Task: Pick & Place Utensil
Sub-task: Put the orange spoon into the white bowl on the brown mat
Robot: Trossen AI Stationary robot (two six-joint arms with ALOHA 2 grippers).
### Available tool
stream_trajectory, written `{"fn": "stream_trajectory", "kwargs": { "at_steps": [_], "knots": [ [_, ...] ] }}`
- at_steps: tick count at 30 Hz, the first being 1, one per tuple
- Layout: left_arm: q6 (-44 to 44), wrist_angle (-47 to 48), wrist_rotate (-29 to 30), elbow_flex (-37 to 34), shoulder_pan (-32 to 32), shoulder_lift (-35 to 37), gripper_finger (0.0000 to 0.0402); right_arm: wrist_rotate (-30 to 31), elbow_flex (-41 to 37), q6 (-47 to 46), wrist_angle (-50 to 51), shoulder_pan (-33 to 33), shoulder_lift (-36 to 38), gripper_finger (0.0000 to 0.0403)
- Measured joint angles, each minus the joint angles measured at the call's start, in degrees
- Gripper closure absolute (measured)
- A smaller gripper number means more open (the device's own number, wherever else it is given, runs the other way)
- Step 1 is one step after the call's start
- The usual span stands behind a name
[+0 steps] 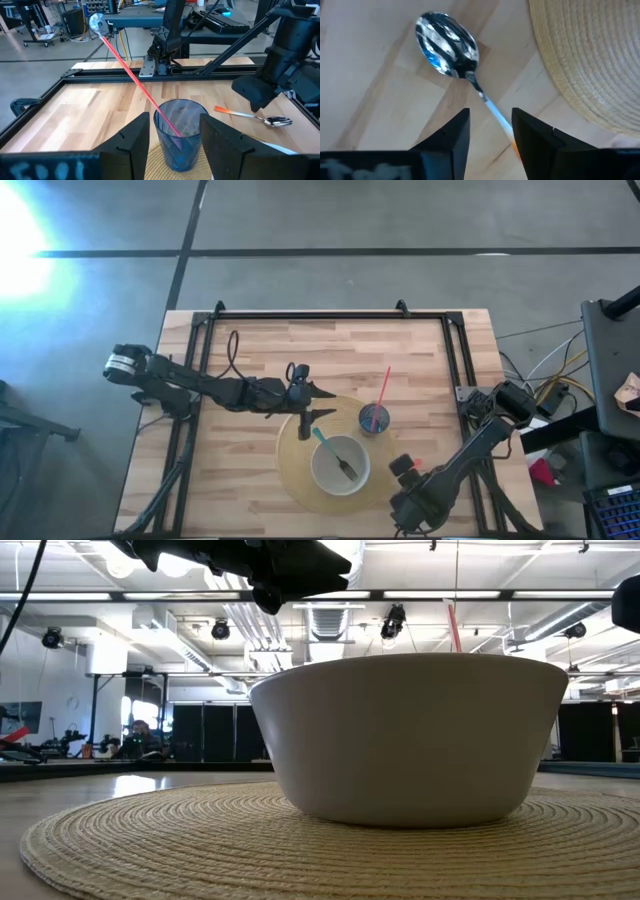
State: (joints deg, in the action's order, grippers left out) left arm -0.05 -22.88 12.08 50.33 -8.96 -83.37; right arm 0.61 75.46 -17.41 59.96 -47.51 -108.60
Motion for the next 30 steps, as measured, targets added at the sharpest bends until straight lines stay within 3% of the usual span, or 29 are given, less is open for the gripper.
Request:
{"fn": "stream_trajectory", "kwargs": {
  "at_steps": [8,30],
  "knots": [
    [-0.4,0.0,0.0,0.0,0.0,0.0,0.0234,1.0,-1.8,1.6,-1.3,0.0,0.0,0.0251],
    [-0.5,0.1,0.0,0.0,0.0,0.0,0.0234,0.6,-9.1,1.6,-12.3,0.0,0.3,0.0294]
  ]
}}
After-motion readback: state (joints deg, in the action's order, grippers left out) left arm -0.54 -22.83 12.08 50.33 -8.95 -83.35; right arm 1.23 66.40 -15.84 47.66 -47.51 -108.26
